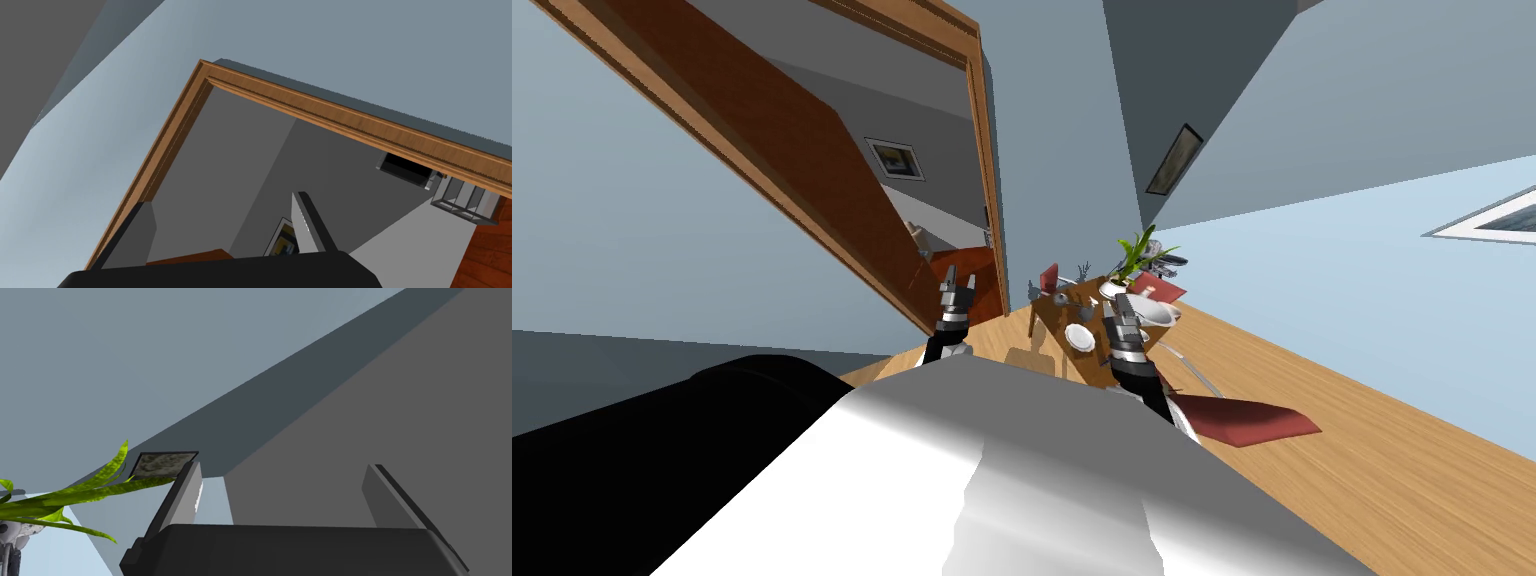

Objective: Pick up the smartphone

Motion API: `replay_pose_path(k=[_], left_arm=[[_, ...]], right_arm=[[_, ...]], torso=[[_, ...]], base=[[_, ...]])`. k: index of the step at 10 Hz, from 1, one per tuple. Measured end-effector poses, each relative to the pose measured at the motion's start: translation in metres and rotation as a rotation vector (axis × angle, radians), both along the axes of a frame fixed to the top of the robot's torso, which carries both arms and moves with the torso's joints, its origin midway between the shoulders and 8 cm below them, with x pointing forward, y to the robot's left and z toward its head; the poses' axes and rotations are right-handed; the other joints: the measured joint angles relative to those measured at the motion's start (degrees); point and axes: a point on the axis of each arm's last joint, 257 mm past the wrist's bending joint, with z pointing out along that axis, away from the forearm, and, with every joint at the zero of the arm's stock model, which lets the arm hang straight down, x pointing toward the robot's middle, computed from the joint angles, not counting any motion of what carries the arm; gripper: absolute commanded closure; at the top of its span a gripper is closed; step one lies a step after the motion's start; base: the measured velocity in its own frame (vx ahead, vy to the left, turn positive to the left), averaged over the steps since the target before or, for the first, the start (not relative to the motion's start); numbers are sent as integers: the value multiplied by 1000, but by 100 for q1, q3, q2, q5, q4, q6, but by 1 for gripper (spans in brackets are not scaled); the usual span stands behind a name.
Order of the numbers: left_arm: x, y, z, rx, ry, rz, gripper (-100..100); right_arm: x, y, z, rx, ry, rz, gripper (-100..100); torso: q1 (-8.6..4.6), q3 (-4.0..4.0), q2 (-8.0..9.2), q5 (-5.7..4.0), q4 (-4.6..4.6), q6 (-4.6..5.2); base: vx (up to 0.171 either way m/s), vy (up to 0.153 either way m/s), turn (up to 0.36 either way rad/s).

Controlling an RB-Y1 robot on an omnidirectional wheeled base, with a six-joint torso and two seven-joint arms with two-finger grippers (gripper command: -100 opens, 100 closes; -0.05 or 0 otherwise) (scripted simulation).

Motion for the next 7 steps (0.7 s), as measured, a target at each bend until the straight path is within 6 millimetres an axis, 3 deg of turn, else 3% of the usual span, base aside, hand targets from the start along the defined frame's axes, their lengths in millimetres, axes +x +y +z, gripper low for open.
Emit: replay_pose_path(k=[7], left_arm=[[0,0,0,0,0,0,0]], right_arm=[[5,16,-67,-165,124,52,-100]], torso=[[-3,-1,-1,-1,0,4]], base=[[22,24,113]])
